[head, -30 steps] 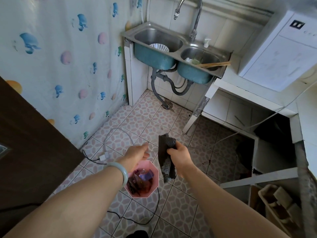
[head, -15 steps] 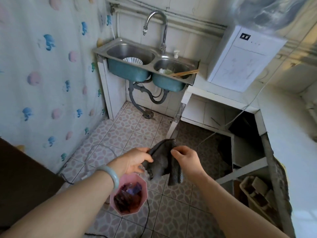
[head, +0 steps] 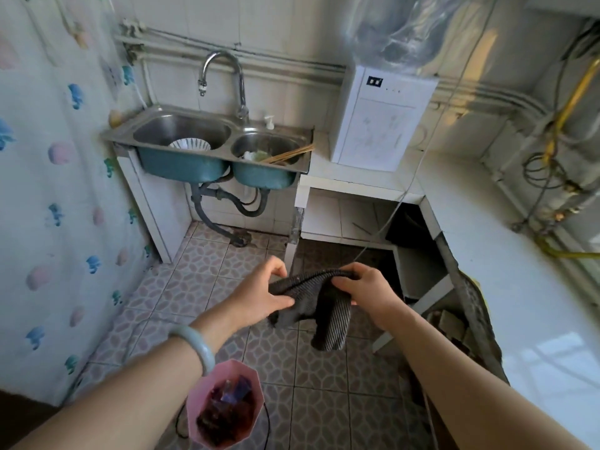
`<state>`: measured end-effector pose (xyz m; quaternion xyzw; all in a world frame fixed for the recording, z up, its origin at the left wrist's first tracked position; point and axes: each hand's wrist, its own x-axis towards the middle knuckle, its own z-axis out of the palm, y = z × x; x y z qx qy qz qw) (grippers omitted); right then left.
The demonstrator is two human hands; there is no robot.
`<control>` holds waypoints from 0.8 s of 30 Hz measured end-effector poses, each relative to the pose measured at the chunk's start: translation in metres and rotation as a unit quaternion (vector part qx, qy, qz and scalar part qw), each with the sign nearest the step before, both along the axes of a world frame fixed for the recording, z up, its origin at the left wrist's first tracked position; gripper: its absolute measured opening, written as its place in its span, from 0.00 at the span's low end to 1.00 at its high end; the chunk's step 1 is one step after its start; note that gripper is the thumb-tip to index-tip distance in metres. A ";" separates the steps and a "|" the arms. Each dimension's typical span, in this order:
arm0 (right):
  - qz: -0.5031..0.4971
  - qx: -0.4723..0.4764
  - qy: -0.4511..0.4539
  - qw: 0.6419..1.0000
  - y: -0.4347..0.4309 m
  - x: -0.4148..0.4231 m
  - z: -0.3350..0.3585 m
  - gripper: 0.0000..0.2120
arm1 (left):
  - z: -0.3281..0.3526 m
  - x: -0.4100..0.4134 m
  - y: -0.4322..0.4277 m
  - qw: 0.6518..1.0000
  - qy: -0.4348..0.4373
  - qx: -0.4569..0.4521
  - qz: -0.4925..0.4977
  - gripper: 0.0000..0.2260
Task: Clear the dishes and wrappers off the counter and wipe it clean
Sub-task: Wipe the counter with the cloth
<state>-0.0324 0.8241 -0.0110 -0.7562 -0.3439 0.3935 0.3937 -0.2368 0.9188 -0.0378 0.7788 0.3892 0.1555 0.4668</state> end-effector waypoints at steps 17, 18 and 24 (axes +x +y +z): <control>0.288 -0.023 -0.364 0.886 -0.023 0.131 0.023 0.14 | 0.027 0.129 0.014 0.985 0.112 0.085 -0.101 0.07; 0.287 -0.022 -0.368 0.884 -0.018 0.143 0.022 0.14 | 0.030 0.142 0.017 0.982 0.127 0.091 -0.109 0.08; 0.330 0.002 -0.395 0.857 0.008 0.214 0.028 0.11 | 0.050 0.208 0.039 0.969 0.172 0.139 -0.110 0.12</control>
